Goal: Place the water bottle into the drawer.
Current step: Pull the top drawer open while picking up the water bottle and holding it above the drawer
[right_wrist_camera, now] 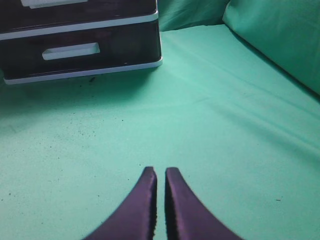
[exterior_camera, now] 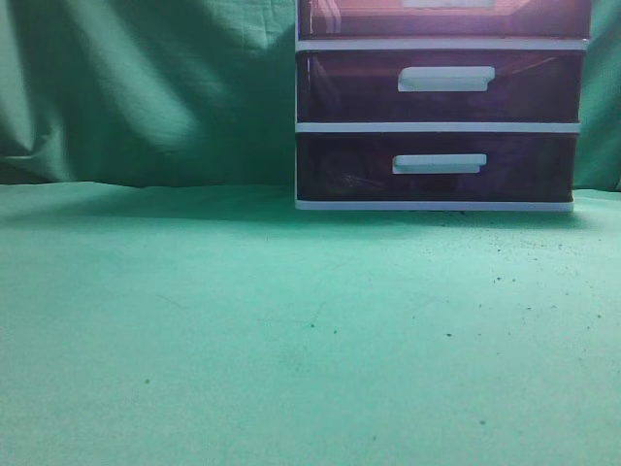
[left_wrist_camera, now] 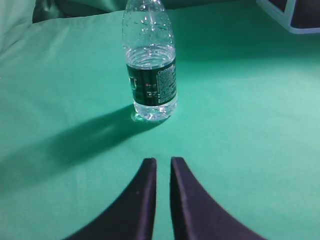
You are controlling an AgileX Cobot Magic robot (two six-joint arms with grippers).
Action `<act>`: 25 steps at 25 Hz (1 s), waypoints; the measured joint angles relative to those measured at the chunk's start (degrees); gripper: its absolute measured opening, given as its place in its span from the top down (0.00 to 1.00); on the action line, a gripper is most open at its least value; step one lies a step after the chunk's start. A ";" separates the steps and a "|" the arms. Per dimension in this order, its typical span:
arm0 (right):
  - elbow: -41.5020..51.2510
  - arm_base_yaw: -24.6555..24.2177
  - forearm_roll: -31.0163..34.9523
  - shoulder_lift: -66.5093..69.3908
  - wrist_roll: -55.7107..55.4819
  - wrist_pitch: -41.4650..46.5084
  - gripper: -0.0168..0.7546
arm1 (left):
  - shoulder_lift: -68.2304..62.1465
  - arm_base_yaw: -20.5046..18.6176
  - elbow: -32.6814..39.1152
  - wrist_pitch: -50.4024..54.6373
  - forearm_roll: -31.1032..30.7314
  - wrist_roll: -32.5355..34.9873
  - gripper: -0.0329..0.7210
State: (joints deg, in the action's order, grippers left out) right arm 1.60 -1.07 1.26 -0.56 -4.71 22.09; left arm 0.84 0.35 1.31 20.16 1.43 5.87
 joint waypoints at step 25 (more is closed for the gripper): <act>0.00 0.00 0.00 0.00 0.00 0.00 0.92 | 0.00 0.00 0.00 0.00 -6.00 0.00 0.87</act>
State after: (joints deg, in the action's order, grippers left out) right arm 1.60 -1.07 1.26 -0.56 -4.71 22.09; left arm 0.84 0.35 1.31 20.16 -4.58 5.87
